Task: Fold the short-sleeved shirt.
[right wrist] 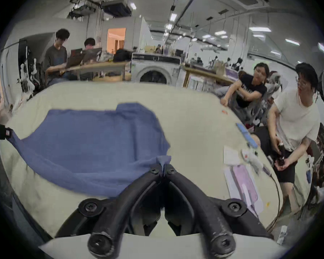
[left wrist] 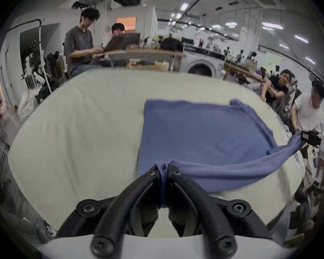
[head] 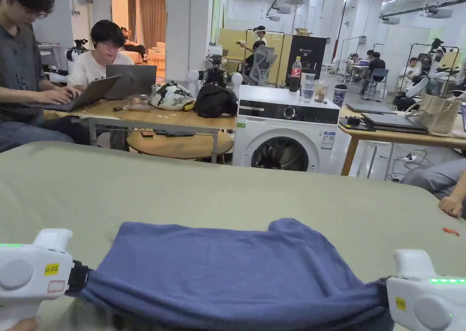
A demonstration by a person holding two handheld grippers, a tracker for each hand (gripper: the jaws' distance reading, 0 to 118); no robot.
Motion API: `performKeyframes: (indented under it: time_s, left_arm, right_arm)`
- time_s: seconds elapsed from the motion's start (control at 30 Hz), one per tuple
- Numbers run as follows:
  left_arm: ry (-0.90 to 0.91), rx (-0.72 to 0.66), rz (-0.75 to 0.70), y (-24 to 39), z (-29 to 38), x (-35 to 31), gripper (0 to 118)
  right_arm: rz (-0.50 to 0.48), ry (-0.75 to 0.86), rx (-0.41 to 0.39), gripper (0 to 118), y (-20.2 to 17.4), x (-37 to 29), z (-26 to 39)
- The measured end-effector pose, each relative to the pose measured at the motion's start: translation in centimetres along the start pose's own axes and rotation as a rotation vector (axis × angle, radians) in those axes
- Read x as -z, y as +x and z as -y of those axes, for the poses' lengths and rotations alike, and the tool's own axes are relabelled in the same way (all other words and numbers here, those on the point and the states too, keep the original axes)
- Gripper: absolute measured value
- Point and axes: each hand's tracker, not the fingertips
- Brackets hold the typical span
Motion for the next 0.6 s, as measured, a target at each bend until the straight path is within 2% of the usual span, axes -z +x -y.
performKeyframes:
  time_s: [0.1, 0.27, 0.5, 0.53, 0.6]
  left_arm:
    - [-0.111, -0.009, -0.012, -0.3, 1.9, 2.1, 1]
    - [-0.26, -0.012, -0.025, -1.0, 3.9, 5.6, 1]
    - [-0.234, -0.077, 0.024, -3.4, 3.9, 6.4, 2]
    - [-0.237, -0.076, 0.019, -3.2, 3.6, 6.5, 9]
    - [-0.224, -0.07, -0.001, -2.2, 3.3, 5.7, 39]
  right_arm:
    - [-0.048, -0.105, 0.02, 0, 0.1, 1.3, 2.5]
    - [-0.037, -0.184, 0.006, 0, -0.2, 3.9, 5.8]
    - [-0.038, -0.191, 0.028, 0, 0.0, 4.4, 7.4]
    - [-0.032, -0.187, 0.026, 6, -0.2, 4.3, 7.2]
    - [-0.012, -0.145, 0.02, 30, -0.6, 4.0, 6.6]
